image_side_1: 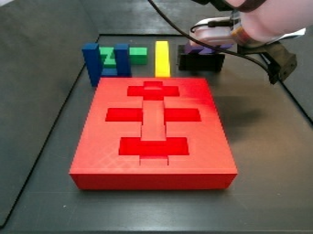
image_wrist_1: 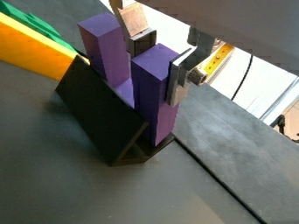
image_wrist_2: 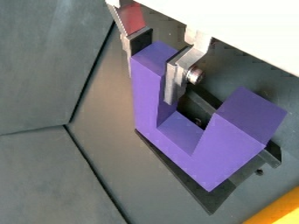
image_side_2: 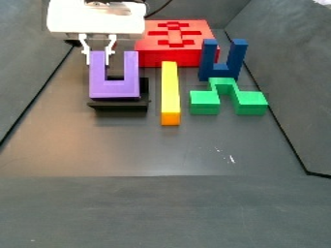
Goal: Pick up the purple object. Move up. Place the purple object on the fixture. Regrasp the purple object. Move to above the board. Insert the purple object.
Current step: Regrasp the purple object, then move to above the board.
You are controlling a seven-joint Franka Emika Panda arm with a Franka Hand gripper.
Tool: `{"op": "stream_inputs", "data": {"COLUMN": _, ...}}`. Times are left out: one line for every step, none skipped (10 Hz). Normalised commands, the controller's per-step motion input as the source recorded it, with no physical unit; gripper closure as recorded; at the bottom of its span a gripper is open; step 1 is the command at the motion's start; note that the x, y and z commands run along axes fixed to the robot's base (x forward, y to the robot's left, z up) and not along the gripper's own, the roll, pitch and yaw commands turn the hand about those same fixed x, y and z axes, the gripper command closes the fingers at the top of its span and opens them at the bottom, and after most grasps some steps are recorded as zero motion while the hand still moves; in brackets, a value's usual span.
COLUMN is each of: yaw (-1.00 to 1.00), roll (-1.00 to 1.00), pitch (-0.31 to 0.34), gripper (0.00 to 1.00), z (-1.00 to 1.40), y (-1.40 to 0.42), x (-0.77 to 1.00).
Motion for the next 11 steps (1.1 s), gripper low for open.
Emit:
{"op": "stream_inputs", "data": {"yaw": 0.00, "roll": 0.00, "pitch": 0.000, "gripper": 1.00, "z": 0.00, "y": 0.00, "x": 0.00}}
{"op": "stream_inputs", "data": {"yaw": 0.00, "roll": 0.00, "pitch": 0.000, "gripper": 1.00, "z": 0.00, "y": 0.00, "x": 0.00}}
{"op": "stream_inputs", "data": {"yaw": 0.00, "roll": 0.00, "pitch": 0.000, "gripper": 1.00, "z": 1.40, "y": 0.00, "x": 0.00}}
{"op": "stream_inputs", "data": {"yaw": -0.10, "roll": 0.03, "pitch": 0.015, "gripper": 1.00, "z": 1.40, "y": -0.03, "x": -0.03}}
{"op": "stream_inputs", "data": {"yaw": -0.09, "roll": -0.01, "pitch": 0.005, "gripper": 1.00, "z": 1.40, "y": -0.01, "x": -0.06}}
{"op": "stream_inputs", "data": {"yaw": -0.07, "roll": -0.02, "pitch": 0.006, "gripper": 1.00, "z": 1.40, "y": 0.00, "x": -0.06}}
{"op": "stream_inputs", "data": {"yaw": -0.05, "roll": -0.01, "pitch": 0.063, "gripper": 1.00, "z": 1.40, "y": -0.02, "x": -0.06}}
{"op": "stream_inputs", "data": {"yaw": -0.04, "roll": 0.00, "pitch": 0.081, "gripper": 1.00, "z": 1.40, "y": -0.03, "x": -0.05}}
{"op": "stream_inputs", "data": {"yaw": 0.00, "roll": -0.01, "pitch": 0.088, "gripper": 1.00, "z": 1.40, "y": -0.01, "x": -0.04}}
{"op": "stream_inputs", "data": {"yaw": 0.02, "roll": -0.01, "pitch": 0.092, "gripper": 1.00, "z": 0.59, "y": -0.02, "x": 0.00}}
{"op": "stream_inputs", "data": {"yaw": 0.03, "roll": 0.01, "pitch": 0.099, "gripper": 1.00, "z": 0.26, "y": -0.01, "x": 0.03}}
